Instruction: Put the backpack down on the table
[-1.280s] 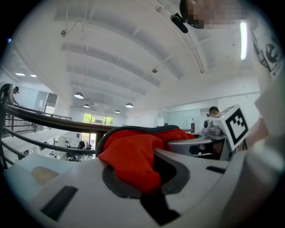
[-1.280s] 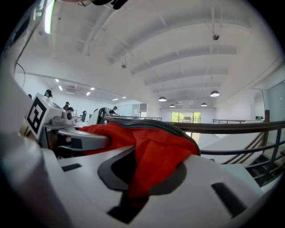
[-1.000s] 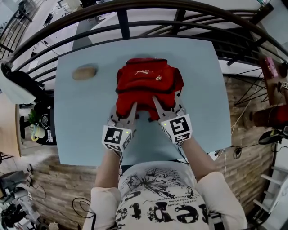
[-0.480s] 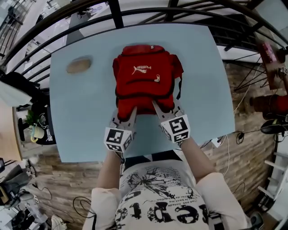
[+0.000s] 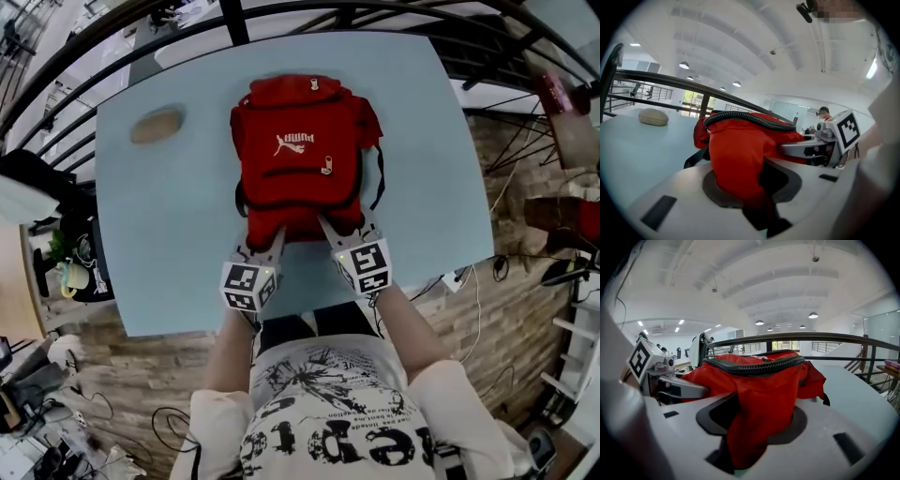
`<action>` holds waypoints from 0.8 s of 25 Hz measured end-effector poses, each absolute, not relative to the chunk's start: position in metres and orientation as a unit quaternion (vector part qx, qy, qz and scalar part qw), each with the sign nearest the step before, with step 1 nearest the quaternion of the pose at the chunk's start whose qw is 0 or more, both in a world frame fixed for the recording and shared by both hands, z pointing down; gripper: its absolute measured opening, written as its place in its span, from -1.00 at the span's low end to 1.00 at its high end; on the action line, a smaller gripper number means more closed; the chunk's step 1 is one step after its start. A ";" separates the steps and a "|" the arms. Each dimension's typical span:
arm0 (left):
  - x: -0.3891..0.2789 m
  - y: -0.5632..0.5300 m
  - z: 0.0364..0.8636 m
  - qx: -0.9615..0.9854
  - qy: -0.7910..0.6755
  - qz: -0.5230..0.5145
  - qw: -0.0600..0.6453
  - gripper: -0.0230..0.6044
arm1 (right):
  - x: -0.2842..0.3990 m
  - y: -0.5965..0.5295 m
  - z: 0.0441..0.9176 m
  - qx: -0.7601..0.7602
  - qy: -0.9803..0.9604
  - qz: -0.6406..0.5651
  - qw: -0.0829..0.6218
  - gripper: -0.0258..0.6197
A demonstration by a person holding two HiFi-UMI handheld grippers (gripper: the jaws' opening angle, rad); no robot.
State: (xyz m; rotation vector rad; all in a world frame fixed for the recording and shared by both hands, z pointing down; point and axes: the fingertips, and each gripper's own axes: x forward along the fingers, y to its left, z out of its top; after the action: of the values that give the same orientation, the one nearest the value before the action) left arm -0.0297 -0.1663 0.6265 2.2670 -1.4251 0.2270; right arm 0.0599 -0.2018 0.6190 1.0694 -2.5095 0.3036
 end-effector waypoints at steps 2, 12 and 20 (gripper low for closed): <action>-0.033 -0.167 0.631 0.820 -0.522 0.070 0.224 -0.58 | 0.063 -0.202 0.625 0.395 -0.890 0.107 0.201 -0.34; -0.050 -0.143 0.639 0.809 -0.542 0.066 0.219 -0.01 | 0.077 -0.177 0.634 0.436 -0.866 0.109 0.219 0.04; -0.069 -0.117 0.610 0.813 -0.539 0.080 0.205 -0.02 | 0.096 -0.156 0.596 0.511 -0.831 0.092 0.198 -0.02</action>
State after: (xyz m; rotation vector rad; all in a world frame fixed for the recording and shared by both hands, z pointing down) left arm -0.0694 -0.1170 0.6098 2.2672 -1.5022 0.2231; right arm 0.0964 -0.1560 0.5957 1.4306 -2.3252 0.2585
